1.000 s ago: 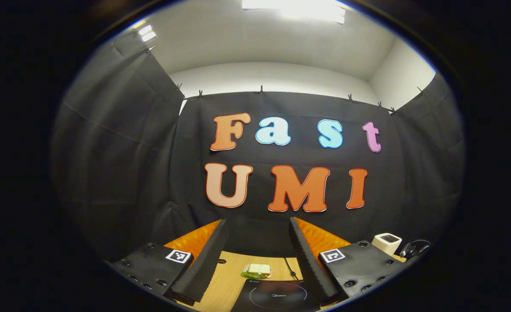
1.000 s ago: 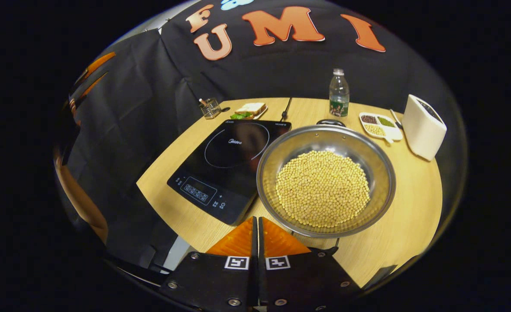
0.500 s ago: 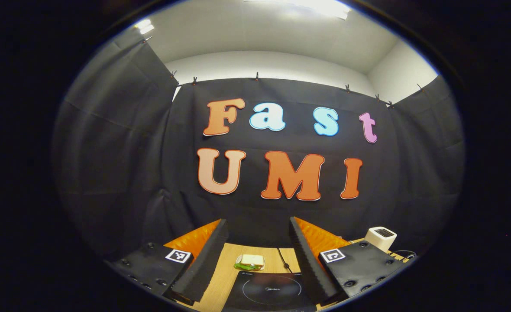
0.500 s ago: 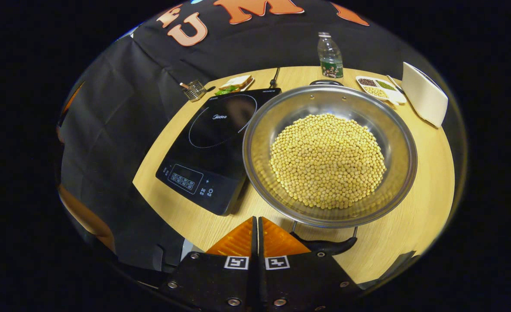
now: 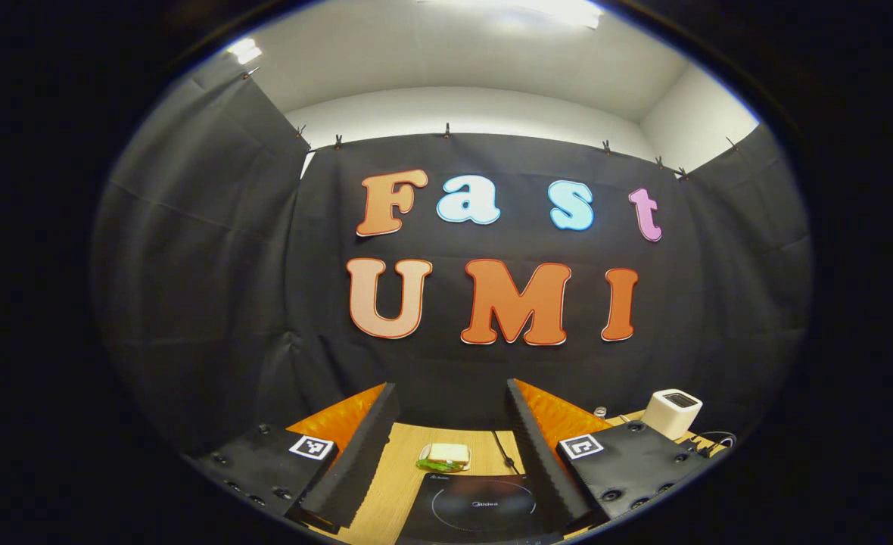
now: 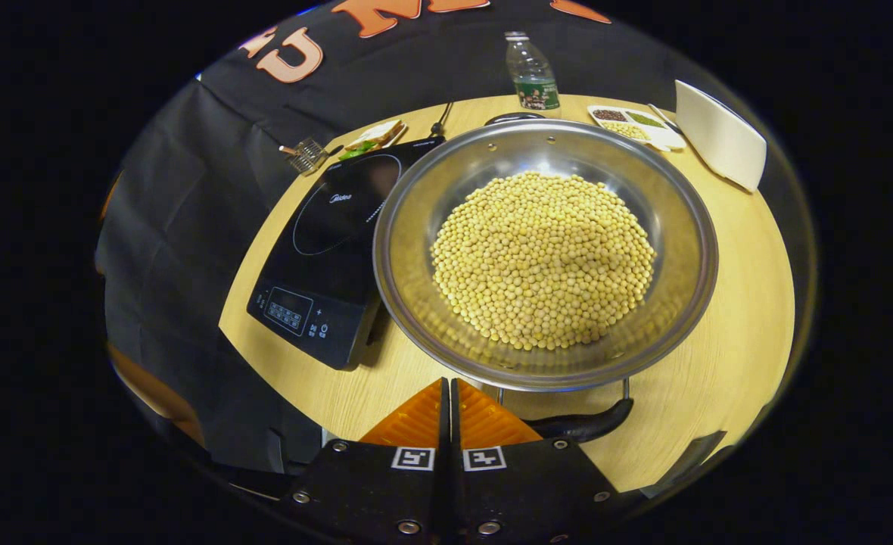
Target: First push the handle of the pot to place it horizontally, then grasp the pot with both hands and set it on the induction cooktop.
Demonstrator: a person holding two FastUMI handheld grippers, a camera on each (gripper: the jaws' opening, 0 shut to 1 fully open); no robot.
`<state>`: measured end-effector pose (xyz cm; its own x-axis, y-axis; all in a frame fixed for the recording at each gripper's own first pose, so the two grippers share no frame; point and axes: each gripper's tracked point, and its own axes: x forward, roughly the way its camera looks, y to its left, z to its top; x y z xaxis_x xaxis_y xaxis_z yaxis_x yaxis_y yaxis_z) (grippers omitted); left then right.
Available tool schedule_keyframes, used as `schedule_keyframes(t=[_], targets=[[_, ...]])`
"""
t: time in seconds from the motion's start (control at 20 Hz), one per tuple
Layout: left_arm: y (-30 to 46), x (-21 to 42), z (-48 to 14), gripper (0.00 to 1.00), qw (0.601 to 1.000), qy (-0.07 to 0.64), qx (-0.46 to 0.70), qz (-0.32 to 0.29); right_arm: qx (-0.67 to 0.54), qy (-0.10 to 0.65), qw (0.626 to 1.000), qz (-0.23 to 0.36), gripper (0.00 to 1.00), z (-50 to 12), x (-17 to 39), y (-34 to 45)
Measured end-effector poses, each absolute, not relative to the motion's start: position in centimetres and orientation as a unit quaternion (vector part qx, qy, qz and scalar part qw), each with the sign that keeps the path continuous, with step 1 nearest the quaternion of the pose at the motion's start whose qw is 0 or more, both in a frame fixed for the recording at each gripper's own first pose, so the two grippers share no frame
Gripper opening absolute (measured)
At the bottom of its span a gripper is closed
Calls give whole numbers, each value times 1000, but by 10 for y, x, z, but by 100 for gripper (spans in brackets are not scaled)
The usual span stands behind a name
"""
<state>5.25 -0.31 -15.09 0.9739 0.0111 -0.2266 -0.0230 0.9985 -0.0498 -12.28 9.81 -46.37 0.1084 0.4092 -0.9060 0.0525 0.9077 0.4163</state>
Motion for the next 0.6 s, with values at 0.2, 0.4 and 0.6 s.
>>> schedule_keyframes(t=[0.2, 0.4, 0.6], targets=[[-4, 52, -164, 93, 991, 133, -27, 0, 159, 657, 733, 72, 0, -474, -120, 48], [2, 55, -165, 93, 991, 131, -29, 7, 171, 655, 735, 32, 0, -478, -117, 16], [-1, 57, -172, 93, 990, 139, -34, 2, 173, 653, 737, 14, 0, -481, -112, -2]])
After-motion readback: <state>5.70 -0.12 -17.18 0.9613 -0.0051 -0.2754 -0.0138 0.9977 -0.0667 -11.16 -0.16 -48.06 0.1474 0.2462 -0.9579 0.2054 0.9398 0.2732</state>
